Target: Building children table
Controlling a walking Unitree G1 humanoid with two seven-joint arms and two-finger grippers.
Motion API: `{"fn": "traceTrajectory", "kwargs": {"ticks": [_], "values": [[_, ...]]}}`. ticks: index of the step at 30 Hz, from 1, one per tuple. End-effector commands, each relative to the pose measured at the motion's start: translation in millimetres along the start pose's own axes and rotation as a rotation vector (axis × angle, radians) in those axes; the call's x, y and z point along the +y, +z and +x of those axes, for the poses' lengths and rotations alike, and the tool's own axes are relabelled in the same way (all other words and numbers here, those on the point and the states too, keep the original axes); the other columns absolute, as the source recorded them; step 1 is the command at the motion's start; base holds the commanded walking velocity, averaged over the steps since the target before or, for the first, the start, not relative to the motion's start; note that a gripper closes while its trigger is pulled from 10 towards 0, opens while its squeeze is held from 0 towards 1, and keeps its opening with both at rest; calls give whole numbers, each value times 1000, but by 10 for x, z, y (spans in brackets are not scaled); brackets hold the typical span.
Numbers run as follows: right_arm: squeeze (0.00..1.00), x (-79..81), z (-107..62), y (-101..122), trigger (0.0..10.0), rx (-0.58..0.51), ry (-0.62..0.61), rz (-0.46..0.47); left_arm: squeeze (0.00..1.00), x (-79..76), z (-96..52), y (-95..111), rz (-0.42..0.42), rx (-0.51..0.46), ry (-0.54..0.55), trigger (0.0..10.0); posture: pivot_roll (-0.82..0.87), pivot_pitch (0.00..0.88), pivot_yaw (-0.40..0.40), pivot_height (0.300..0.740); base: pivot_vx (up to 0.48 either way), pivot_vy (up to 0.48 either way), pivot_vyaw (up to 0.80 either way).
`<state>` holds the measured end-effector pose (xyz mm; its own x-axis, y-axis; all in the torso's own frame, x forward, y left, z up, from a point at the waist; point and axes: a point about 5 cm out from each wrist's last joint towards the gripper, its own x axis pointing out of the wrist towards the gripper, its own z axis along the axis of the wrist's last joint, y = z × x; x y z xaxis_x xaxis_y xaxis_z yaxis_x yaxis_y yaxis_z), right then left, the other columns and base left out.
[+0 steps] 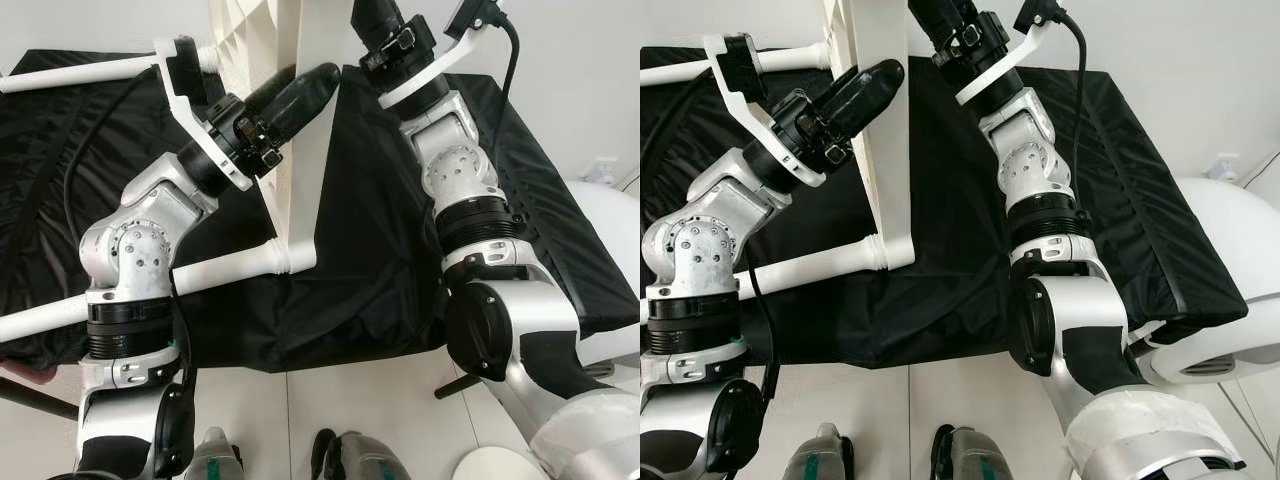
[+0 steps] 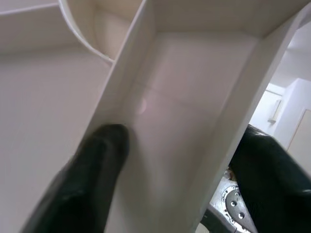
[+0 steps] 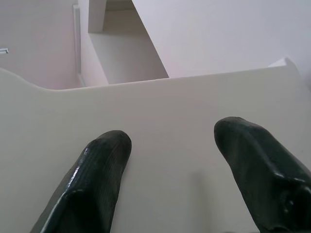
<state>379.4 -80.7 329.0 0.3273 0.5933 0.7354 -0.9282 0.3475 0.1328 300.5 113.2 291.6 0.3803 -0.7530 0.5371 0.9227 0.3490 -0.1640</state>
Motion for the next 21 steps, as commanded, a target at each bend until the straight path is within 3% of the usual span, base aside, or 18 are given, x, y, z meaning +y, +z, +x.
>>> {"fn": "traceTrajectory", "kwargs": {"ticks": [1, 8, 11, 13, 15, 16, 17, 18, 21], "values": [[0, -11, -54, 3, 10000, 15, -2, -19, 1000, -24, -32, -44, 10, 25, 21, 10000, 26, 89, -100, 740, 0, 0, 0], [0, -45, -291, -30, 10000, 62, -47, -65, 1000, -41, -155, -97, 28, 79, 67, 10000, 34, 97, -101, 740, 0, 0, 0], [0, -97, -518, -34, 10000, 92, -118, -128, 1000, -51, -338, -147, 78, 174, 128, 10000, 52, 97, -105, 740, 0, 0, 0], [0, -97, -518, -34, 10000, 92, -118, -128, 1000, -51, -338, -147, 78, 174, 128, 10000, 52, 97, -105, 740, 0, 0, 0], [0, -148, -722, -34, 10000, 106, -200, -164, 1000, -65, -499, -160, 135, 259, 187, 10000, 67, 95, -111, 740, 0, 0, 0], [0, -148, -722, -34, 10000, 106, -200, -164, 1000, -65, -499, -160, 135, 259, 187, 10000, 67, 95, -111, 740, 0, 0, 0], [0, -161, -819, -45, 10000, 117, -231, -180, 0, -61, -582, -156, 174, 306, 222, 10000, 78, 93, -117, 740, 0, 0, 0], [0, -164, -913, -56, 10000, 131, -267, -202, 0, -58, -671, -143, 220, 355, 260, 10000, 86, 93, -122, 740, 0, 0, 0], [0, -159, -1002, -78, 10000, 147, -303, -227, 0, -59, -758, -128, 274, 405, 295, 10000, 91, 93, -123, 740, 0, 0, 0]]}}
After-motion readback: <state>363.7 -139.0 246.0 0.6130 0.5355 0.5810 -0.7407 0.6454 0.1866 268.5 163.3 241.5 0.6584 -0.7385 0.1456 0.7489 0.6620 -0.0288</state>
